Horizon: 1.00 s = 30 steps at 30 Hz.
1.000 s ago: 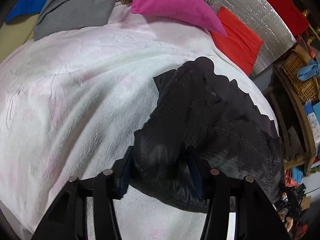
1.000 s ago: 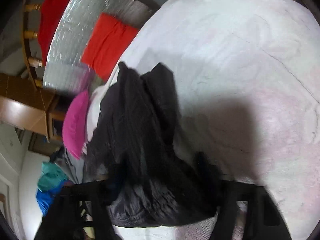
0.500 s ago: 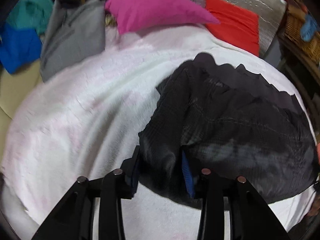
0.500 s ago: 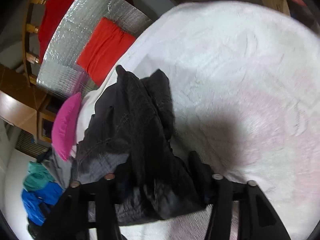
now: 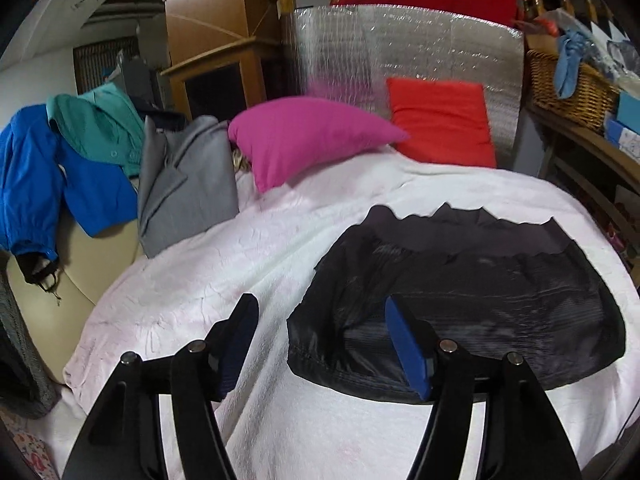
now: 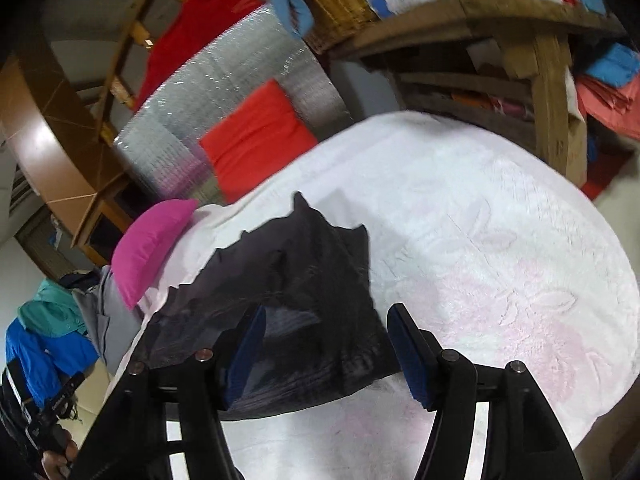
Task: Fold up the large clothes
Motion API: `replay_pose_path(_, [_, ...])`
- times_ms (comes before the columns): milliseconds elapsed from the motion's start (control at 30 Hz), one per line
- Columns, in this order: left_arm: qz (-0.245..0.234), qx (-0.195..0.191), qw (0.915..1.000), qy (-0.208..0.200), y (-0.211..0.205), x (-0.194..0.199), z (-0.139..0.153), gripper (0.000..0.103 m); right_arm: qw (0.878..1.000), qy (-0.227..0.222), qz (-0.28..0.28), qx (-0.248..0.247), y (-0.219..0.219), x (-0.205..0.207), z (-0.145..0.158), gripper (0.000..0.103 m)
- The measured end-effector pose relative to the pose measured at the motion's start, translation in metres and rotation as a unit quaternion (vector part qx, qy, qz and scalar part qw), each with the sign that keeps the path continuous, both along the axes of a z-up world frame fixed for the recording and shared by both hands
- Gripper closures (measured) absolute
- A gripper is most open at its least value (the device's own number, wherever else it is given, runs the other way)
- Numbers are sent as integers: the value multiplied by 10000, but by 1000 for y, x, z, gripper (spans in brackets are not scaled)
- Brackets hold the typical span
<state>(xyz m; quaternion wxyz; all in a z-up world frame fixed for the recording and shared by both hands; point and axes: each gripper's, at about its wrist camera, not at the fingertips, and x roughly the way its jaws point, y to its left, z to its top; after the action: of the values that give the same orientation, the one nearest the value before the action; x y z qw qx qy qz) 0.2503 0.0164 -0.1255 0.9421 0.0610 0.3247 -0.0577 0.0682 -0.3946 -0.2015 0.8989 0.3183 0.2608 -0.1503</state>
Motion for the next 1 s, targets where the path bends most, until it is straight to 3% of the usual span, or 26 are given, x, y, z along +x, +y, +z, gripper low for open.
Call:
replay_pose_path(333, [-85,-31,9994,-339,-5,-41,30,35,9990,-311,249,-222,32,-16,30,33])
replay_pose_path(600, [-83,89,9995,-298,-11,-38,22,34,9991,-98,329,-229,33,-1,15,32])
replay_pose_path(733, [-23,306,9995,12,-13,-13,-4,34,9987,199,353,-297,24,23,-2,32])
replay_pose_path(900, [35,604,9958,688,-2,45,-52,31,9977,613,158,-235,-18,63,-26,32])
replay_pose_path(1000, [35,490,9926,1113,7,93,-74,31,9972,735,86,-112,-42,90,-39,32])
